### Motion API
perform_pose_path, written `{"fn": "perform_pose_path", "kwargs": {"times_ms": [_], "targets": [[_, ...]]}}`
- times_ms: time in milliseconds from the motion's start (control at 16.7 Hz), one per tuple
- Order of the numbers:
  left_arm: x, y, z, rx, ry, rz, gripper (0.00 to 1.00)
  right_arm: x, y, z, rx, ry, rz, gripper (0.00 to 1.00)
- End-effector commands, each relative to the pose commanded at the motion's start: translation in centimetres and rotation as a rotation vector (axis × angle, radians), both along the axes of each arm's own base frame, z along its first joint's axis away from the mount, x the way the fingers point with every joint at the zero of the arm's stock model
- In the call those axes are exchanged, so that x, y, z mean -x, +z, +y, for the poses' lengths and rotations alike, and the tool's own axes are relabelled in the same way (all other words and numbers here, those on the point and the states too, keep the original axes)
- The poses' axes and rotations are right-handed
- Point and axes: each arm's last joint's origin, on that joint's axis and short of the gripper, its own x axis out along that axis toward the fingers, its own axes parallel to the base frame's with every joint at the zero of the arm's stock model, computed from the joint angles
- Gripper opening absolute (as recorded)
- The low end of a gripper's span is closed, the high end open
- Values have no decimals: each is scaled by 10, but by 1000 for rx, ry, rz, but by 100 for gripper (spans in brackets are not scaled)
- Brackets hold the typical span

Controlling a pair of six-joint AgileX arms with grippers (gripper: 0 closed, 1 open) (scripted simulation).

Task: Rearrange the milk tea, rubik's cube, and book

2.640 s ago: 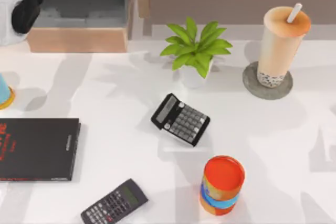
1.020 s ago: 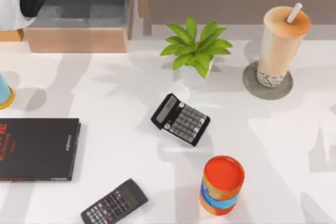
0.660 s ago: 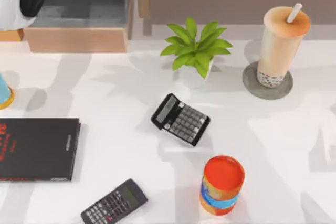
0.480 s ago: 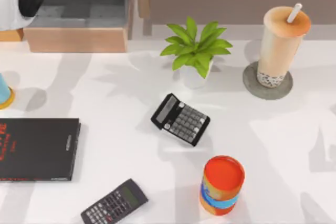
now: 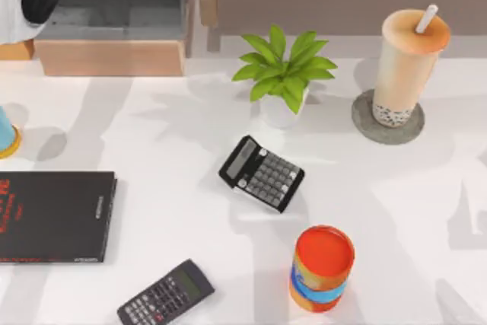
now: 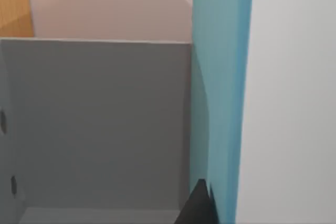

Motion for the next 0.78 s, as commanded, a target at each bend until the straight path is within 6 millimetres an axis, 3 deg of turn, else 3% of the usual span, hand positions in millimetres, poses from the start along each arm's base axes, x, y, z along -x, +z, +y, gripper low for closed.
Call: {"fn": "perform_pose_path", "kwargs": {"times_ms": [120,300,540,780], "targets": [[2,2,-1,-8,-2,-5,0,0,0,0,0,0,0,100],[24,19,-5,-85,-14,-38,0,0,0,0,0,0,0,100],[77,35,-8,-300,-28,-68,0,0,0,0,0,0,0,100],[142,21,-2,-621,-68,-52,0,0,0,0,0,0,0,100]]}}
